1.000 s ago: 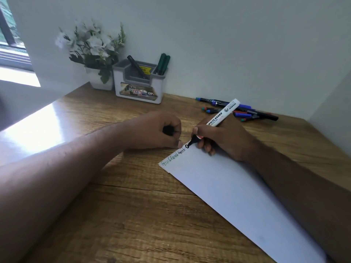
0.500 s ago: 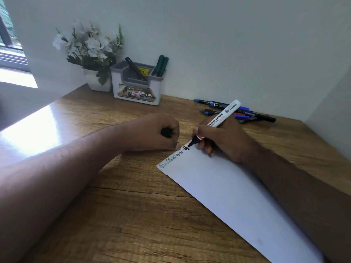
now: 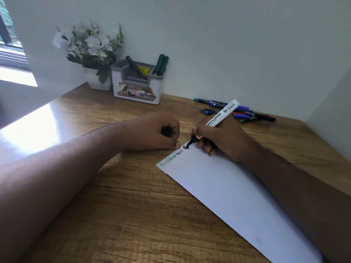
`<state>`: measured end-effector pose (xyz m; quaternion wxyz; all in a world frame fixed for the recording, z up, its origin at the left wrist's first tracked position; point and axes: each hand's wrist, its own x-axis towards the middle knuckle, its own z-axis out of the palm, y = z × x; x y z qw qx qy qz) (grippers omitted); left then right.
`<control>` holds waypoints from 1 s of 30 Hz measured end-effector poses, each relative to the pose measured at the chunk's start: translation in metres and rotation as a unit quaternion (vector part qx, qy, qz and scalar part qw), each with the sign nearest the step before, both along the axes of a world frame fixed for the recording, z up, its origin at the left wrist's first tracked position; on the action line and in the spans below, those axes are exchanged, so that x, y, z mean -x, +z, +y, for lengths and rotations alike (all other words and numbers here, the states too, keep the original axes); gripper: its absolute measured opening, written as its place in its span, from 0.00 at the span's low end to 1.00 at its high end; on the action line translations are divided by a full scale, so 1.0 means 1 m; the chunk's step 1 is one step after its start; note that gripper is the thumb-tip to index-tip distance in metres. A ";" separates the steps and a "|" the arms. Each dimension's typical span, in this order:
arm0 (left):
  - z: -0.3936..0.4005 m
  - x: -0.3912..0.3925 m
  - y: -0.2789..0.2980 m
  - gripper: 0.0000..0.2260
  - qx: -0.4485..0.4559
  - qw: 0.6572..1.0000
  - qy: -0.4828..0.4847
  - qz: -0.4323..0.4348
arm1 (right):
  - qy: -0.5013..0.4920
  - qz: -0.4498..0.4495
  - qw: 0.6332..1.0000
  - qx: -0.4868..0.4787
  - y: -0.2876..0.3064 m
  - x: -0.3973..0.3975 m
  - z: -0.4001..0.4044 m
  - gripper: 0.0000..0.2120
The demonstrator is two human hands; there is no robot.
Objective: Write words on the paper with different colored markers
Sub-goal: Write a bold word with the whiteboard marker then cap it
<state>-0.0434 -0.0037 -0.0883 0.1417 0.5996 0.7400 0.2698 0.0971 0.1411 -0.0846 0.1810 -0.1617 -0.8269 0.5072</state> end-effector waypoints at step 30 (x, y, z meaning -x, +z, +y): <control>0.000 0.000 0.001 0.04 0.006 1.000 -0.006 -0.022 | -0.058 0.006 0.998 -0.007 0.000 0.002 0.000 0.09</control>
